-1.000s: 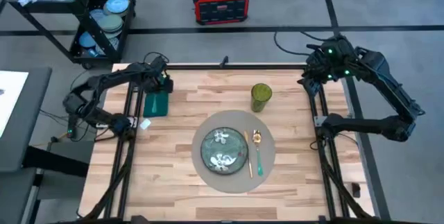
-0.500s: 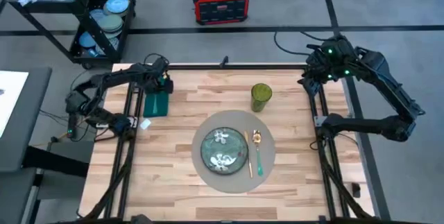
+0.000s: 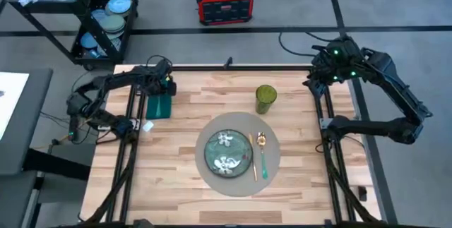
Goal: Set table place
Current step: Move the green napkin to the left of the gray placemat
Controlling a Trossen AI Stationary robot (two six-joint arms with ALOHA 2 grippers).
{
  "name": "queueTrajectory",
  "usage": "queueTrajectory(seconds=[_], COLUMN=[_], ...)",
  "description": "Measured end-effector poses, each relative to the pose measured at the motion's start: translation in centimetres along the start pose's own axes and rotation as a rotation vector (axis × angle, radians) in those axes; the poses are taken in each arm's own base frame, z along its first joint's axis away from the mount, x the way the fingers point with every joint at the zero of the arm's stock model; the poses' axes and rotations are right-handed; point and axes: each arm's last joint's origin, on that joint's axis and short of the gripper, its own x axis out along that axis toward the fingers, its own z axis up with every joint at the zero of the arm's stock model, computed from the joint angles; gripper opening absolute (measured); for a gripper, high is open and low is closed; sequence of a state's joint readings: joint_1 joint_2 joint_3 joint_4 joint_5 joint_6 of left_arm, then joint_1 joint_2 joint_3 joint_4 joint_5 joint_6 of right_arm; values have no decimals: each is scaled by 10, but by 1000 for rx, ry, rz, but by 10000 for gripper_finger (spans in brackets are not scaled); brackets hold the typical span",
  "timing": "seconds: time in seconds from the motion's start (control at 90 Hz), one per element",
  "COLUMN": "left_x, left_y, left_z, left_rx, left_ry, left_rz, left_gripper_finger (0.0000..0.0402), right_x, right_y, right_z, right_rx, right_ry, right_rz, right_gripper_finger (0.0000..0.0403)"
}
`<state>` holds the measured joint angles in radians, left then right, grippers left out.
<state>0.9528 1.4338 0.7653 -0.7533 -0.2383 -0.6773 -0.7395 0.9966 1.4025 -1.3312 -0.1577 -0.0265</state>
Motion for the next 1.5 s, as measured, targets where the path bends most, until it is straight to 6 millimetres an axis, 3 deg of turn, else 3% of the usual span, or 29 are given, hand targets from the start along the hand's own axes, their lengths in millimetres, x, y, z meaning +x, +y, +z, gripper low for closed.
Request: queueTrajectory(seconds=[0.111, 0.244, 0.356, 0.956, 1.289, 1.5], left_x=[-13, -21, -23, 8, -3, -15], left_y=[-6, -13, -19, -22, -43, -53], left_z=[-1, -11, -21, -71, -117, -160], left_rx=[22, 62, 114, 45, 33, 32], left_ry=[-37, -41, -27, -29, 17, 60], left_rz=[-42, -54, -49, -43, -117, -180], left_gripper_finger=[85, 16, 4, 0, 0, 0], right_x=[0, 0, 0, 0, 0, 0], right_y=[0, 0, 0, 0, 0, 0], right_z=[0, 0, 0, 0, 0, 0], right_rx=[0, 1, 1, 28, 29, 29], right_ry=[0, -1, 0, -1, 0, -1], right_rz=[0, -2, -4, -8, -5, -1], right_gripper_finger=[162, 162, 162, 162, 162, 162])
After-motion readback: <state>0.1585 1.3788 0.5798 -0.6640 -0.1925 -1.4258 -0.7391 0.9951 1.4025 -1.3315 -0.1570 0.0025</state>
